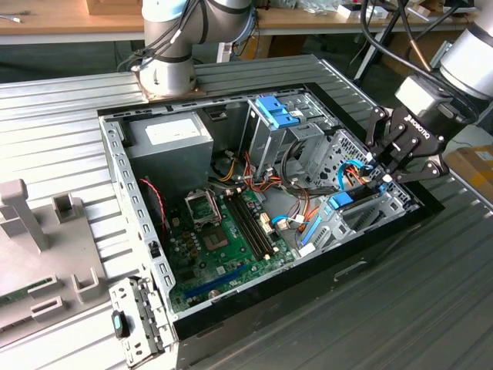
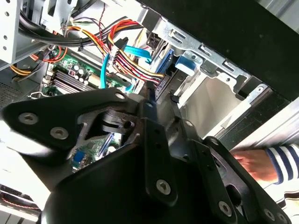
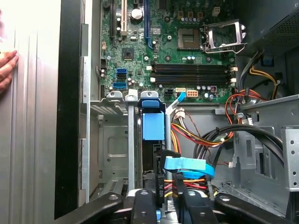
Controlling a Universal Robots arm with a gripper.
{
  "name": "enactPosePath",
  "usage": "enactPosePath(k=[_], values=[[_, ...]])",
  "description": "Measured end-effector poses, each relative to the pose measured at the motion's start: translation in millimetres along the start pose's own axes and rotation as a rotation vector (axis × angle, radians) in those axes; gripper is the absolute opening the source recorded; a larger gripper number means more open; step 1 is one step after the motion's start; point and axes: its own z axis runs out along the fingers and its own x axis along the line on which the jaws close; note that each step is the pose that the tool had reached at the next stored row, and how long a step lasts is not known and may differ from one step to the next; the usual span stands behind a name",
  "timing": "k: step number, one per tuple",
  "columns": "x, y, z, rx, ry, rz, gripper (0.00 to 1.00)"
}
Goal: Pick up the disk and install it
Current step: 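Insert the first disk wire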
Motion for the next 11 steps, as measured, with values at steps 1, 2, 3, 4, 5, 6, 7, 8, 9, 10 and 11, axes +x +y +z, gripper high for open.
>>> enactPosePath(k=[1,2,3,4,5,6,7,8,9,10,11], values=[[0.0,0.0,0.0,0.0000,-0.0001,0.000,0.22],[0.0,0.0,0.0,0.0000,0.0000,0.000,0.16],[0.0,0.0,0.0,0.0000,0.0000,0.000,0.11],[0.0,0.0,0.0,0.0000,0.0000,0.000,0.11],[0.0,0.0,0.0,0.0000,0.0000,0.000,0.11],[0.0,0.0,0.0,0.0000,0.0000,0.000,0.11],[0.0,0.0,0.0,0.0000,0.0000,0.000,0.11],[0.0,0.0,0.0,0.0000,0.0000,0.000,0.11],[0.0,0.0,0.0,0.0000,0.0000,0.000,0.11],[0.0,0.0,0.0,0.0000,0.0000,-0.001,0.11],[0.0,0.0,-0.2,0.0000,0.0001,-0.001,0.11]])
